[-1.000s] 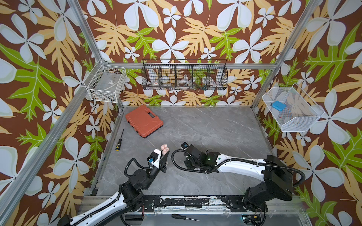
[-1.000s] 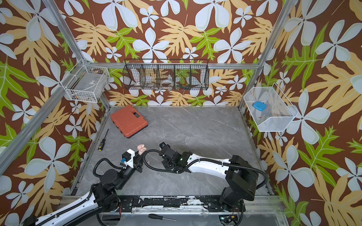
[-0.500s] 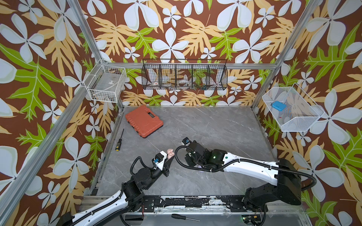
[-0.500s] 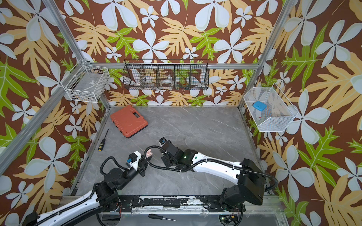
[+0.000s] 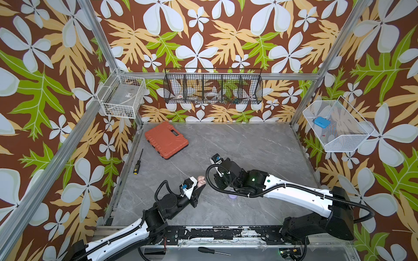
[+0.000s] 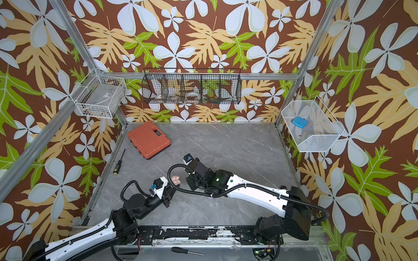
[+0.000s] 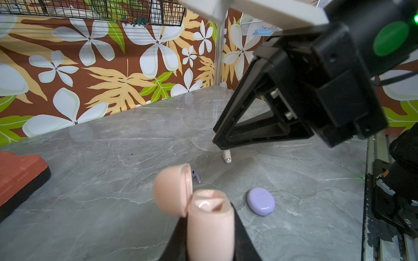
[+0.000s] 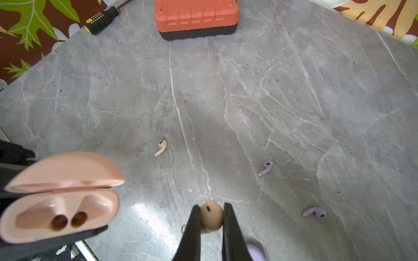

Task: Insert wireless bluetooth earbuds into charging case
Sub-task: Pick up the wireless bluetooth earbud from the center of the table, then insert the wireless bluetooth earbud into the charging case.

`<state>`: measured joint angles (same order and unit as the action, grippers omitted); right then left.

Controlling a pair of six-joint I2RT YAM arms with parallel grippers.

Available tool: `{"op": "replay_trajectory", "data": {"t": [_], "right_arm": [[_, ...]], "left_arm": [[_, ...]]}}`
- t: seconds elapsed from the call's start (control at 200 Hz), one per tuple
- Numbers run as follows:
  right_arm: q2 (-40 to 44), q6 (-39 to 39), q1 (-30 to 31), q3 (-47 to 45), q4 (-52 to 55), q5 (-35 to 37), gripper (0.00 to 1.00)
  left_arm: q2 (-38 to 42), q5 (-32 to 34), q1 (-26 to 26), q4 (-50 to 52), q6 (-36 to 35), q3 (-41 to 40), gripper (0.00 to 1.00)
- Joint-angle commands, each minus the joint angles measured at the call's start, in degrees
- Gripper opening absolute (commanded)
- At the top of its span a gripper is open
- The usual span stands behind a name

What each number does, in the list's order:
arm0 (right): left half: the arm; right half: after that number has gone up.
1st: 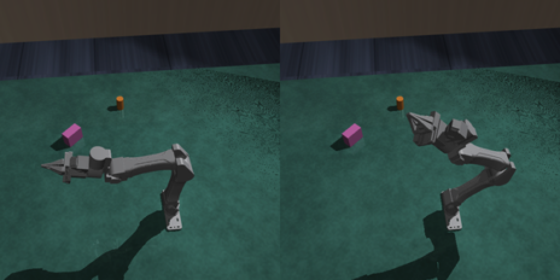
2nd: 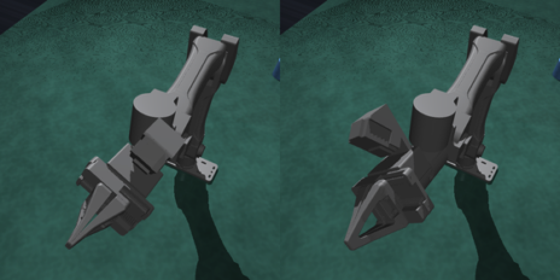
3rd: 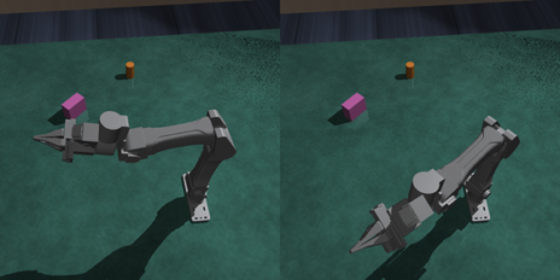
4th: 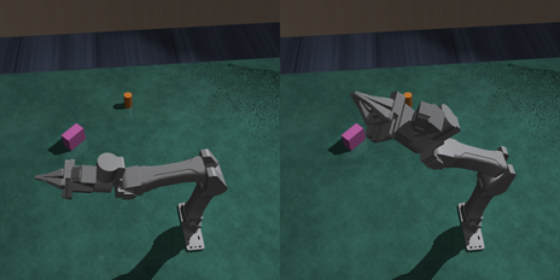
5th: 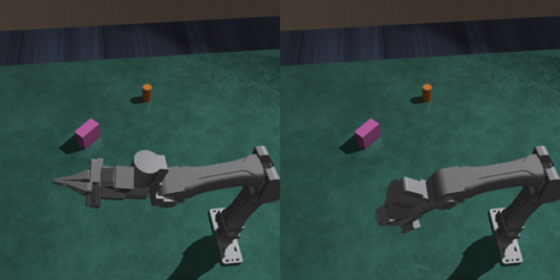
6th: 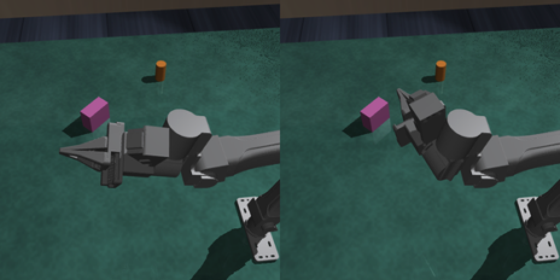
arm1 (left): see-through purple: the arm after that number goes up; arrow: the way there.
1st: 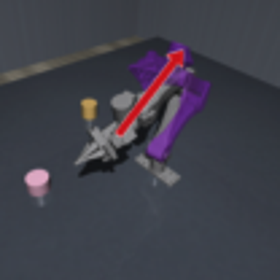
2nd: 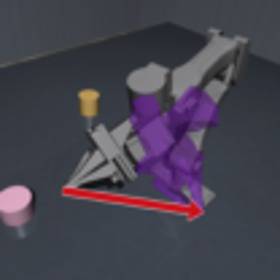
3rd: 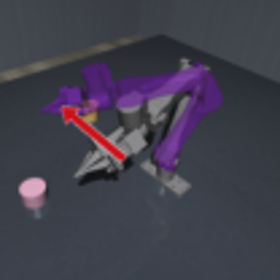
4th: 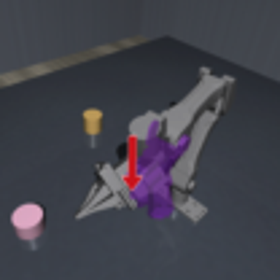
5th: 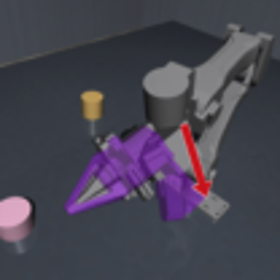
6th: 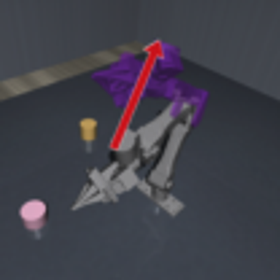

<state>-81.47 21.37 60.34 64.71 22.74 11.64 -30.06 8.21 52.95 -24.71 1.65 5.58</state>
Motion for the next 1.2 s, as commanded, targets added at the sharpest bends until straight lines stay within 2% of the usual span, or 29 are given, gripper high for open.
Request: {"op": "replay_trajectory", "data": {"t": [0.0,0.53,1.196], "right_arm": [[0.5,-0.4,0.2,0.5,0.5,-0.7,0.13],[2.1,-1.2,4.5,2.2,0.5,0.1,0.13],[-0.2,-1.2,7.3,3.9,-0.1,0.9,0.13]], "left_arm": [[-0.2,-1.9,0.3,-2.4,0.8,-0.1,0.0],[-0.8,-3.1,0.6,-2.9,1.3,0.0,0.0],[-0.4,-4.1,0.7,-3.2,2.0,-0.1,0.0]]}}
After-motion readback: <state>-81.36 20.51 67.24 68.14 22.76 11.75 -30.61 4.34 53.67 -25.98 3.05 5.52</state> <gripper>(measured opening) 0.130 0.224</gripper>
